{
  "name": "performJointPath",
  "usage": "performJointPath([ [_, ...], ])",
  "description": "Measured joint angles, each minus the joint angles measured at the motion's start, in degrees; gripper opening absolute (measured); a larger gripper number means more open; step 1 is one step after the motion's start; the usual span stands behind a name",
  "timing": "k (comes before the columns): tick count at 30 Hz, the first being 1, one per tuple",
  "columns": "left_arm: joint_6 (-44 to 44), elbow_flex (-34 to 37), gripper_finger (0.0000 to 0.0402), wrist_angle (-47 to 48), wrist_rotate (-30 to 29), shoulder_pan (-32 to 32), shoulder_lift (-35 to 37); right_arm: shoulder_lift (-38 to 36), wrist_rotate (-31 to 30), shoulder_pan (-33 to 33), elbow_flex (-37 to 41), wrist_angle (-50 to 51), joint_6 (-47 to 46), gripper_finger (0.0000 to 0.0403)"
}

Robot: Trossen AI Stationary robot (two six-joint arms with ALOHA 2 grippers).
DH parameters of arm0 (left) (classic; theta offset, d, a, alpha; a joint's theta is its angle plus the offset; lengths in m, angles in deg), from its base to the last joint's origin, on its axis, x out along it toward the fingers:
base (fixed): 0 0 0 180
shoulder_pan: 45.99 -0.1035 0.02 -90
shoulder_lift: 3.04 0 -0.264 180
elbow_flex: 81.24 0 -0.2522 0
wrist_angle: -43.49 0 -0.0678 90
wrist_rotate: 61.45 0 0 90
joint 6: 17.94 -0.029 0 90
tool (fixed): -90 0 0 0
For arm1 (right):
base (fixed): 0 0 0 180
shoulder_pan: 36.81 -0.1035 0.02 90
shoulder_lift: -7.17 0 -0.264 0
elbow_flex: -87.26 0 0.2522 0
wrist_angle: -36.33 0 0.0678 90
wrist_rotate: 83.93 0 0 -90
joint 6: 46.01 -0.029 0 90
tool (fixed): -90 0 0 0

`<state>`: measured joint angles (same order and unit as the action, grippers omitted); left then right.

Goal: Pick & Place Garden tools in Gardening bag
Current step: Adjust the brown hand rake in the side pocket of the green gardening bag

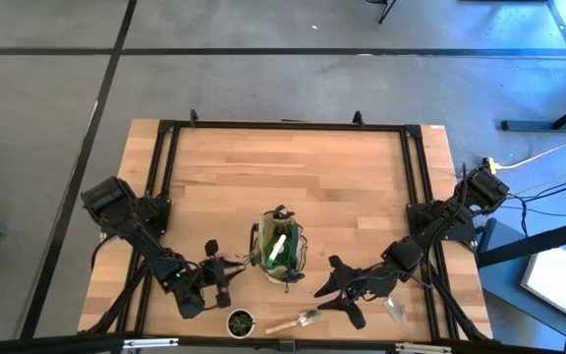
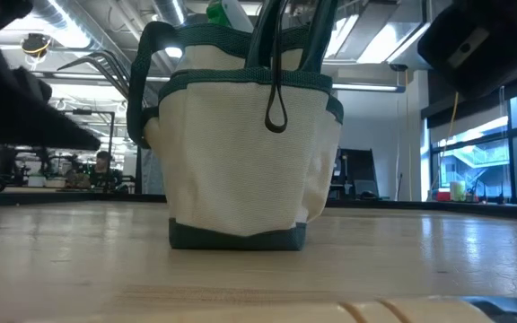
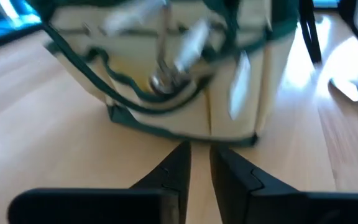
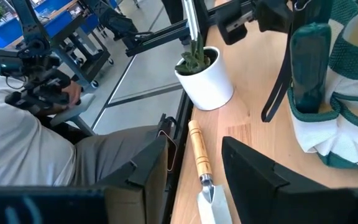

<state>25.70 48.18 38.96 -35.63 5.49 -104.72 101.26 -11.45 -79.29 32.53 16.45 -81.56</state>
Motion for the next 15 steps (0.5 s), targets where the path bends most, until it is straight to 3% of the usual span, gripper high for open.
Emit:
performJointPath([
  [4, 0.13, 0.0, 0.0072, -4.61, -3.84, -0.31, -0.47, -0.01, 0.0, 0.0, 0.0, 0.16, 0.12, 0.0156],
  [15, 0.13, 0.0, 0.0124, -11.2, -3.85, -3.39, -0.47, -0.01, 0.01, 0.0, 0.0, 0.47, 1.53, 0.0156],
])
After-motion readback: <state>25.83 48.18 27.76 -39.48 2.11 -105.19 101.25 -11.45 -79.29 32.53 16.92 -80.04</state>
